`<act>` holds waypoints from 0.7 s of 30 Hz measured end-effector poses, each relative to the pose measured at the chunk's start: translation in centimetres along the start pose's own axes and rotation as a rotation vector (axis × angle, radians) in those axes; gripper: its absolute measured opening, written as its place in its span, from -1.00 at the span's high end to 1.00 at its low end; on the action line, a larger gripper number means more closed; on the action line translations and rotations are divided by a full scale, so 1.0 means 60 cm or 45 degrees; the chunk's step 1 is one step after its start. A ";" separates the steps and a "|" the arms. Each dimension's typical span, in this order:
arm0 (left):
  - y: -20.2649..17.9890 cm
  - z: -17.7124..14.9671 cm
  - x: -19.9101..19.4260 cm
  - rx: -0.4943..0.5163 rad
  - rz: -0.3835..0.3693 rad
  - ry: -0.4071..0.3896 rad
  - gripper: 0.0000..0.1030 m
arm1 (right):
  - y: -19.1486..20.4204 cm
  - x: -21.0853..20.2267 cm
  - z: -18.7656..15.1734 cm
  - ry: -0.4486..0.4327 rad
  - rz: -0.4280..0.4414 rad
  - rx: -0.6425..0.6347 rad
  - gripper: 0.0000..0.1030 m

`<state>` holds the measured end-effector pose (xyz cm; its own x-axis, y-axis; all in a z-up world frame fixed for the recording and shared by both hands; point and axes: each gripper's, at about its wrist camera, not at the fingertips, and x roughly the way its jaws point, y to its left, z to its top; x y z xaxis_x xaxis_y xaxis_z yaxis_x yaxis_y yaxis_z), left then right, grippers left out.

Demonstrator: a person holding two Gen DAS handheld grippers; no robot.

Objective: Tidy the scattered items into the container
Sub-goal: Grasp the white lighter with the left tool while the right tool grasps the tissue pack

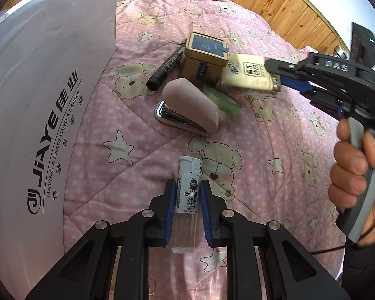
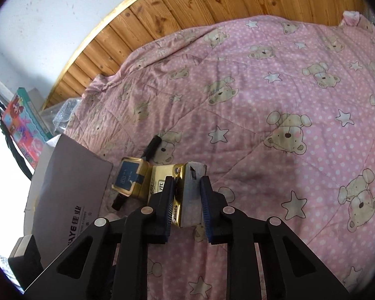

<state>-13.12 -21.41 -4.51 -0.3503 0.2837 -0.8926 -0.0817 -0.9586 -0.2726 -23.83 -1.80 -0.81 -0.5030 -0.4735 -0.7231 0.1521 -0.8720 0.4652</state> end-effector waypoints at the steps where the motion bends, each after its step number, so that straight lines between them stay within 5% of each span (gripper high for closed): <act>1: 0.000 0.000 -0.001 -0.005 -0.004 -0.001 0.61 | 0.003 -0.009 -0.001 -0.013 0.000 -0.004 0.60; 21: -0.050 -0.014 -0.072 0.032 -0.054 -0.087 0.63 | 0.059 -0.151 -0.055 -0.128 -0.030 -0.095 0.61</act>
<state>-10.56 -19.75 -0.18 -0.4085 0.3229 -0.8537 -0.1208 -0.9462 -0.3001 -15.95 -1.01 5.68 -0.5891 -0.4415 -0.6768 0.2003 -0.8912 0.4070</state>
